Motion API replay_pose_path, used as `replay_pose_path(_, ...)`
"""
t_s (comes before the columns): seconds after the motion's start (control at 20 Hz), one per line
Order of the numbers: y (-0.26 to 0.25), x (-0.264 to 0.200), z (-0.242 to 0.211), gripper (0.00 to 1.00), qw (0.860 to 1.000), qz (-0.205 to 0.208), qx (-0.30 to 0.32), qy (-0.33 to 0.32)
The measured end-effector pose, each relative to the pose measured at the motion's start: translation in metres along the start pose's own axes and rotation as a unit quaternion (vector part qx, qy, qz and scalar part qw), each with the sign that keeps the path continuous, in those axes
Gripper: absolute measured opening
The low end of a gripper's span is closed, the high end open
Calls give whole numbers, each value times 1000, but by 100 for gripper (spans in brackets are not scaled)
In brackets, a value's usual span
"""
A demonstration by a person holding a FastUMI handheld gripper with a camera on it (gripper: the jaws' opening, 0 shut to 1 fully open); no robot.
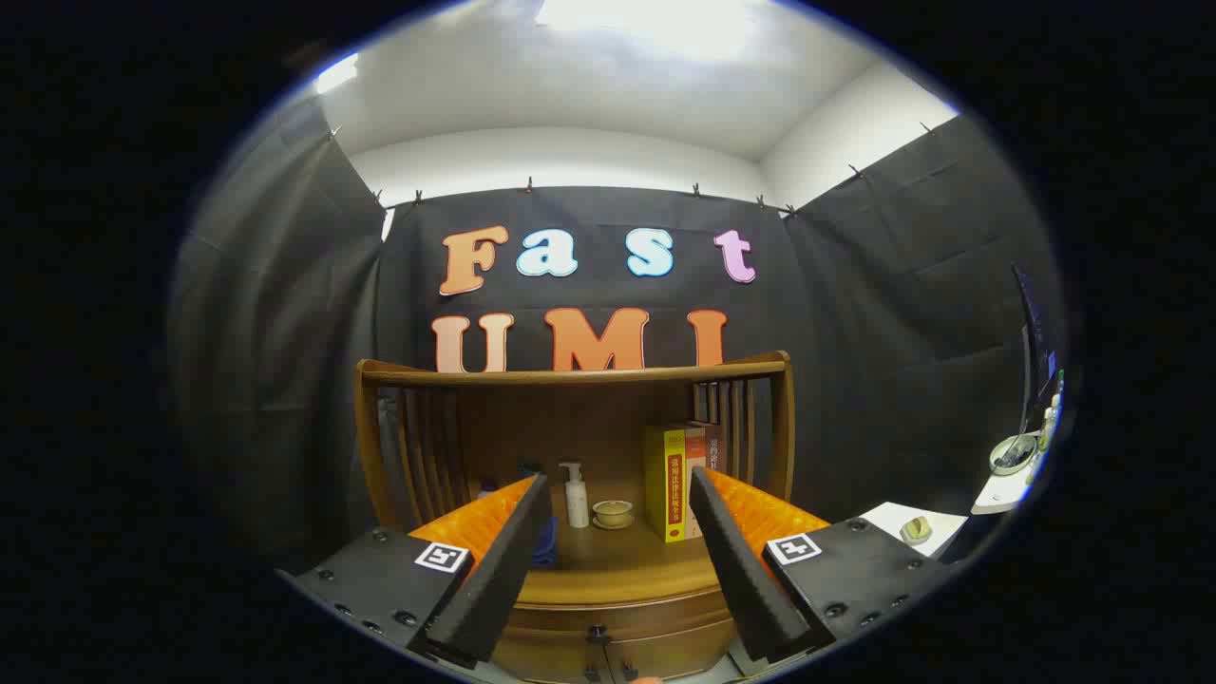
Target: Pull open the drawer, take out the items inside it, and place them on the countertop above the cabinet.
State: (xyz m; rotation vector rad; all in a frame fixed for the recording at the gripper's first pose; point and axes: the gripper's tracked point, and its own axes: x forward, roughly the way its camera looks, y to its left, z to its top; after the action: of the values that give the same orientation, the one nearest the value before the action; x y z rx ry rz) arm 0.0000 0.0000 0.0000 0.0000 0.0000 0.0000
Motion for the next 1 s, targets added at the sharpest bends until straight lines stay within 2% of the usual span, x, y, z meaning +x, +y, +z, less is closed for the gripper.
replay_pose_path(0.4, 3, -6, 20, 98, 1000, 3, -7, -24)
replay_pose_path(0.55, -4, -5, 21, 98, 1000, -7, -10, -26)
replay_pose_path(1.0, 3, -4, 14, 98, 1000, 0, -7, -18)
